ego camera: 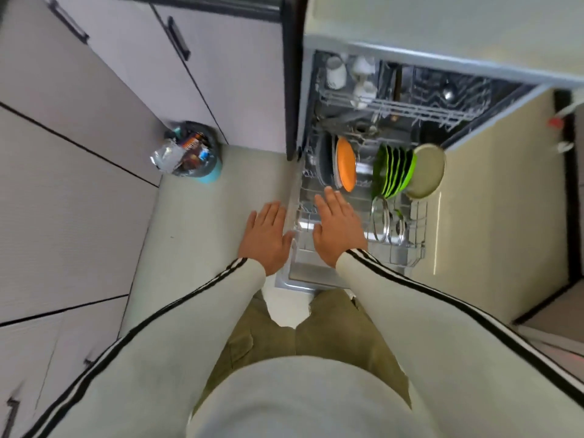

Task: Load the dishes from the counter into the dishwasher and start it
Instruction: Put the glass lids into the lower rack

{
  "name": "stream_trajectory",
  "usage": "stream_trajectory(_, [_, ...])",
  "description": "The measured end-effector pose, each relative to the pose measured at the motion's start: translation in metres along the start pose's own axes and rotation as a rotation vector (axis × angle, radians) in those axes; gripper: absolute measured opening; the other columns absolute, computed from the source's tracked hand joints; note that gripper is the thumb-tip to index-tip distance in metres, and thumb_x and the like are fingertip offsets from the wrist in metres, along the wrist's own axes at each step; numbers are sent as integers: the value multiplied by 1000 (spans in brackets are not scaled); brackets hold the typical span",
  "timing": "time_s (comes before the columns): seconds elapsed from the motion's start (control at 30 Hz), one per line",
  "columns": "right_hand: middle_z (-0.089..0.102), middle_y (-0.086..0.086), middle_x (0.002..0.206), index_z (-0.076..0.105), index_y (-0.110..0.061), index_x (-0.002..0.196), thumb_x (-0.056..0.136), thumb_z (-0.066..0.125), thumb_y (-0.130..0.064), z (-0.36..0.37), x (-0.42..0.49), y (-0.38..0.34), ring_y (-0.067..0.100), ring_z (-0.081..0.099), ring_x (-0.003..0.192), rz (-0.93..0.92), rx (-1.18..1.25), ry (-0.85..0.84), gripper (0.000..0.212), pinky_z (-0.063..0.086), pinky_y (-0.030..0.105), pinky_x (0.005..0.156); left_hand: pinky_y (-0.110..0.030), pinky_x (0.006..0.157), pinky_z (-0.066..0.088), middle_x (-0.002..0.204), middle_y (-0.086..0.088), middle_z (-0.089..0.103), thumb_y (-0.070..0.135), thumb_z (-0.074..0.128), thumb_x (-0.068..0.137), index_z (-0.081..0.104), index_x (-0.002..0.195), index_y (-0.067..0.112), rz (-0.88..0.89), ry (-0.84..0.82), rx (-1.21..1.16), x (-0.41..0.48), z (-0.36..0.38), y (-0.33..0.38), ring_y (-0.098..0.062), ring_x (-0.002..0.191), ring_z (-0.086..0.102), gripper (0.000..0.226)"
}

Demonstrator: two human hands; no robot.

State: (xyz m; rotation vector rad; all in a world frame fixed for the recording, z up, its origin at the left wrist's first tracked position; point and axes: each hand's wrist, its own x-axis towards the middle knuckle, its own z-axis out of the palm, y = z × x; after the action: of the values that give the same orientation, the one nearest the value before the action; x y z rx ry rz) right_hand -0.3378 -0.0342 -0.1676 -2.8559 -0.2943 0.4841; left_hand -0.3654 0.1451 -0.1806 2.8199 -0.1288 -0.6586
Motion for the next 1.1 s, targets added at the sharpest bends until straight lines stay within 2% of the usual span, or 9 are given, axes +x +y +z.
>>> stream_trajectory(0.2, [13,9,164,21,-14,156,96,43,-25,-15,47,-159,25,10,152,-93,7,61,64,12,41,123,-42,125,0,167,-2,-1,45,23,105,8,159,15,-178,159,-69,-36,-70,-143,-19,154,-3,64])
stream_trajectory(0.3, [18,11,163,23,-13,155,96,45,-26,-18,71,-268,26,15,151,-272,-16,49,65,14,41,123,-42,125,2,167,-2,2,44,25,105,9,159,14,-305,275,-104,-73,-112,-225,-19,153,-1,64])
stream_trajectory(0.37, [17,10,163,21,-14,155,97,45,-29,-19,83,-316,26,14,151,-348,-19,58,64,15,39,123,-42,125,3,167,-2,4,43,27,104,11,158,15,-363,335,-144,-91,-130,-262,-19,153,1,63])
stream_trajectory(0.5, [17,7,164,23,-17,155,99,44,-31,-14,101,-438,24,16,151,-605,-43,61,61,17,40,122,-42,125,4,167,-3,6,41,31,104,14,158,14,-618,460,-245,-151,-150,-354,-20,153,1,63])
stream_trajectory(0.67, [16,6,164,21,-17,155,100,43,-29,-2,114,-565,23,17,150,-815,28,42,61,18,41,122,-40,125,0,167,-3,4,41,31,104,14,158,14,-834,537,-261,-205,-156,-429,-21,153,-2,63])
stream_trajectory(0.83, [35,6,155,39,-16,146,95,49,-28,13,130,-666,23,30,143,-1023,126,35,54,30,43,116,-40,125,7,165,-5,15,38,39,102,23,156,12,-1001,690,-257,-233,-172,-488,-21,153,6,62])
stream_trajectory(1.1, [42,8,151,44,-14,143,94,54,-28,13,228,-815,26,35,141,-1221,78,1,52,32,43,115,-39,124,14,162,-10,24,32,48,98,31,152,9,-1174,843,-315,-198,-240,-607,-25,151,14,61])
